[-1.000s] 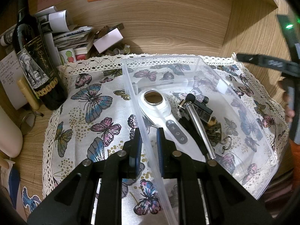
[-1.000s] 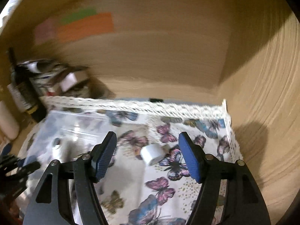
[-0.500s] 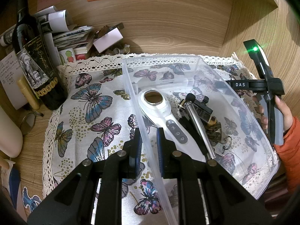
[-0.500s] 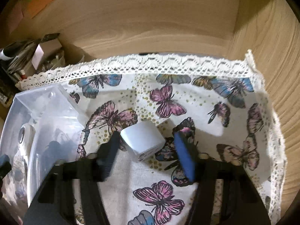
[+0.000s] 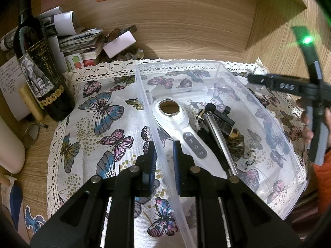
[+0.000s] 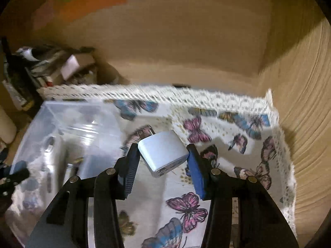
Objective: Organize rigid objects
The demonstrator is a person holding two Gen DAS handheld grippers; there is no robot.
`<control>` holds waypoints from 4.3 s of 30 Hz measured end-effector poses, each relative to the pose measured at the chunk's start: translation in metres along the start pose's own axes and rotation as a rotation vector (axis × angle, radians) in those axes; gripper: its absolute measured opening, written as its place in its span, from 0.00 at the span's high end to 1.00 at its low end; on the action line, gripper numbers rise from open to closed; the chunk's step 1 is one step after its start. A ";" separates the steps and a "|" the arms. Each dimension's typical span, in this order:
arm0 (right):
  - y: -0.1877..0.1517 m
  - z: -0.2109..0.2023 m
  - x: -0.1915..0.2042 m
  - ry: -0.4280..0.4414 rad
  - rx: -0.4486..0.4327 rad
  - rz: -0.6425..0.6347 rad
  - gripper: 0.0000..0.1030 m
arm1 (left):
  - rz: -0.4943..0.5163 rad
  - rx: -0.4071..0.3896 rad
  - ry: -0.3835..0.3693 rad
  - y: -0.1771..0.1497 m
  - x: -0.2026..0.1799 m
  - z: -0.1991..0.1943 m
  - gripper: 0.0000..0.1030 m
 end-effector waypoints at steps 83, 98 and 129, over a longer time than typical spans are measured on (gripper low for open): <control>-0.049 -0.227 0.034 0.040 -0.533 -0.014 0.00 | 0.037 -0.560 0.084 0.015 -0.094 -0.185 0.01; -0.051 -0.231 0.029 0.048 -0.547 -0.008 0.00 | 0.038 -0.561 0.085 0.015 -0.095 -0.184 0.01; -0.053 -0.235 0.031 0.043 -0.555 -0.007 0.00 | 0.042 -0.568 0.084 0.016 -0.098 -0.187 0.00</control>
Point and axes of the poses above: each gripper's, at about its wrist camera, not at the fingertips, and z roughly the way its jaws point, x to its left, y to its top, the point moved 8 cm from there along z, roughly the way its jaws point, and after that the axes turned 4 degrees about -y, right-handed, at the moved point
